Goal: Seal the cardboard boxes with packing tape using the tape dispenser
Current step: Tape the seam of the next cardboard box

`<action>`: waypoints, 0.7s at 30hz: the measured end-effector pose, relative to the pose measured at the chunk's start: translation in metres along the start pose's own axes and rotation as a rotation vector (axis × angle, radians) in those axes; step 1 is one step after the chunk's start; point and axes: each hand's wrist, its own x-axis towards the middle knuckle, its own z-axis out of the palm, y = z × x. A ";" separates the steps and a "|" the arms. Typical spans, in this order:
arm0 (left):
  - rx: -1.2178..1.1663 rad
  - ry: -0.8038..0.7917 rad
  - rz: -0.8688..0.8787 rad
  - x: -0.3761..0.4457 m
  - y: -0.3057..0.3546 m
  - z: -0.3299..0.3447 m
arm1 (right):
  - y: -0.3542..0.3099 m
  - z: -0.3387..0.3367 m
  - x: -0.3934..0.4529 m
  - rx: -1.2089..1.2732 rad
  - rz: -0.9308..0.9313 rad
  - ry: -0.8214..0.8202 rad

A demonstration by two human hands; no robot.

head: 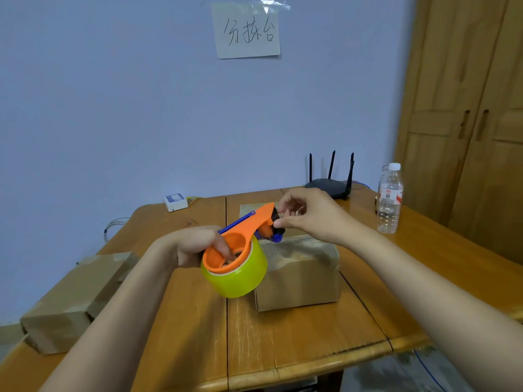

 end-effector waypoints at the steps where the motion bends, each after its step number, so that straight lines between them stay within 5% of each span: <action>1: 0.008 -0.005 -0.007 0.000 0.000 0.000 | 0.000 -0.001 0.000 -0.002 0.004 -0.005; 21: 0.259 -0.263 -0.166 -0.022 0.012 -0.004 | 0.008 -0.032 -0.006 0.028 0.076 -0.044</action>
